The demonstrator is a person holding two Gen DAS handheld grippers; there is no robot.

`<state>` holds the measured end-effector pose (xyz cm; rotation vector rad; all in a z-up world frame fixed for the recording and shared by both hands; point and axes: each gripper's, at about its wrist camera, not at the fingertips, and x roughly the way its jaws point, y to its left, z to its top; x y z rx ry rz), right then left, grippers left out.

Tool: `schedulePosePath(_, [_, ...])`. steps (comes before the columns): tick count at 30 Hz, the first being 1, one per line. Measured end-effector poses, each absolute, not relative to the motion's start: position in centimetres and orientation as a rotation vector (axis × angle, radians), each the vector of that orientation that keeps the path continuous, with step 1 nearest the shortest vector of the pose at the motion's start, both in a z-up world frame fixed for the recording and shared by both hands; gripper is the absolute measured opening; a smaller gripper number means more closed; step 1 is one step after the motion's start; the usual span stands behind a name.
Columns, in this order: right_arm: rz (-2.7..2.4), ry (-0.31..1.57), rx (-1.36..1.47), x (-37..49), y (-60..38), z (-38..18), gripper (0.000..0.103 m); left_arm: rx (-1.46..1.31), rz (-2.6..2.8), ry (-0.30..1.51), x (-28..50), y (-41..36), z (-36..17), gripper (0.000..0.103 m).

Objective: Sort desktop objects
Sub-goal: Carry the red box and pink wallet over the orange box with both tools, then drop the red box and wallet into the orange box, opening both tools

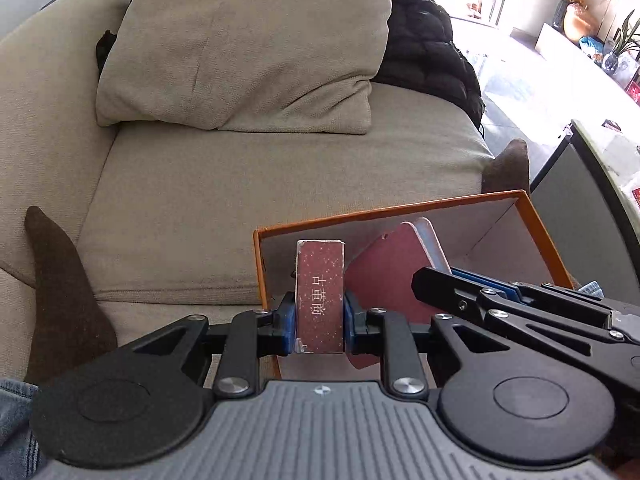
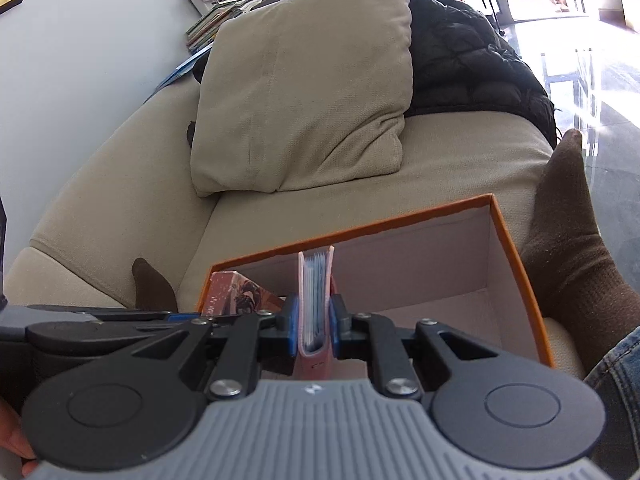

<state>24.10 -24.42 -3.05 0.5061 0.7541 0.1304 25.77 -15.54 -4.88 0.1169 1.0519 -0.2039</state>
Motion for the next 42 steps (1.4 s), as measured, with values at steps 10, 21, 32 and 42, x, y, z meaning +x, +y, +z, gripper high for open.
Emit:
schedulePosePath(10, [0.109,0.775,0.552,25.1,-24.5,-4.2,0.016,0.084,-0.205,1.051,26.5,-15.0,-4.8,0.027])
schedulePosePath(21, [0.109,0.797,0.487,25.6,-22.5,-4.1,0.016,-0.059,-0.261,0.882,23.2,-10.6,-0.5,0.038])
schedulePosePath(32, [0.266,0.827,0.489,26.8,-20.8,-3.7,0.031,-0.119,-0.13,0.922,19.3,-4.8,-2.2,0.039])
schedulePosePath(42, [0.387,0.918,0.156,25.5,-18.6,-3.2,0.051,-0.182,-0.072,0.933,16.9,-1.3,-4.5,0.046])
